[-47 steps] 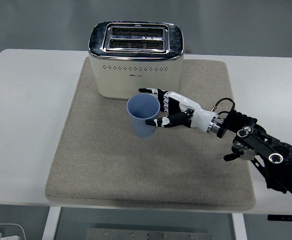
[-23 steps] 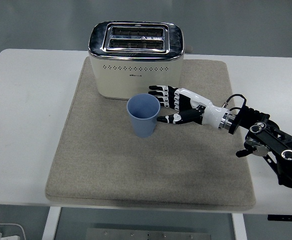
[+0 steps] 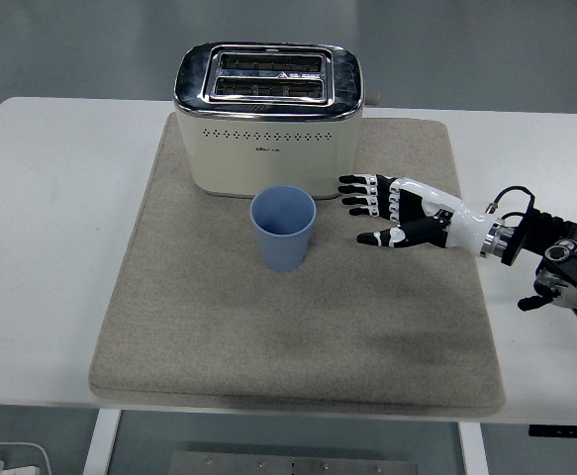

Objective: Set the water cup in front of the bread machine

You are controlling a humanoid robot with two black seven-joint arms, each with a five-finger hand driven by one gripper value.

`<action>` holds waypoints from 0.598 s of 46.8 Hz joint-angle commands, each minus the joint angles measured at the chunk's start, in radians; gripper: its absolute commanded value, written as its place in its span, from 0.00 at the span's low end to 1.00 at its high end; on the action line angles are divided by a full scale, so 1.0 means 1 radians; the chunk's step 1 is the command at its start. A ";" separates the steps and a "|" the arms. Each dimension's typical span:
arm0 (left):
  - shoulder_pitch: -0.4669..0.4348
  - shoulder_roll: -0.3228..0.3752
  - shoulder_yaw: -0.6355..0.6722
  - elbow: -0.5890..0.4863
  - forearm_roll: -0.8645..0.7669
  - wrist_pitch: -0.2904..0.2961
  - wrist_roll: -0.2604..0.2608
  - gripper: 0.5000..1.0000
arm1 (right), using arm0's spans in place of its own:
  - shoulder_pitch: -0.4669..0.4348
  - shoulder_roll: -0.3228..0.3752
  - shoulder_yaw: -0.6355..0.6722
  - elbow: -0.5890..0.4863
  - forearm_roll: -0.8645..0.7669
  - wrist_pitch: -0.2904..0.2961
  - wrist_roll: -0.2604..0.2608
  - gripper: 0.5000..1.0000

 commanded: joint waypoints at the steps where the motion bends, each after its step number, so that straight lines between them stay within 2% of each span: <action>1: -0.001 0.000 0.000 0.000 0.000 0.000 0.001 1.00 | 0.000 -0.026 0.000 0.000 0.002 0.003 0.002 0.86; 15: -0.001 0.000 0.000 0.000 0.000 0.000 0.001 1.00 | -0.002 -0.116 -0.002 -0.026 0.149 0.000 -0.005 0.86; 23: -0.001 0.000 0.000 0.000 0.000 0.000 0.001 1.00 | -0.002 -0.119 0.000 -0.061 0.290 -0.046 -0.011 0.86; 28: 0.000 0.000 0.000 0.000 0.000 0.000 0.001 1.00 | 0.000 -0.108 0.001 -0.066 0.379 -0.097 -0.063 0.86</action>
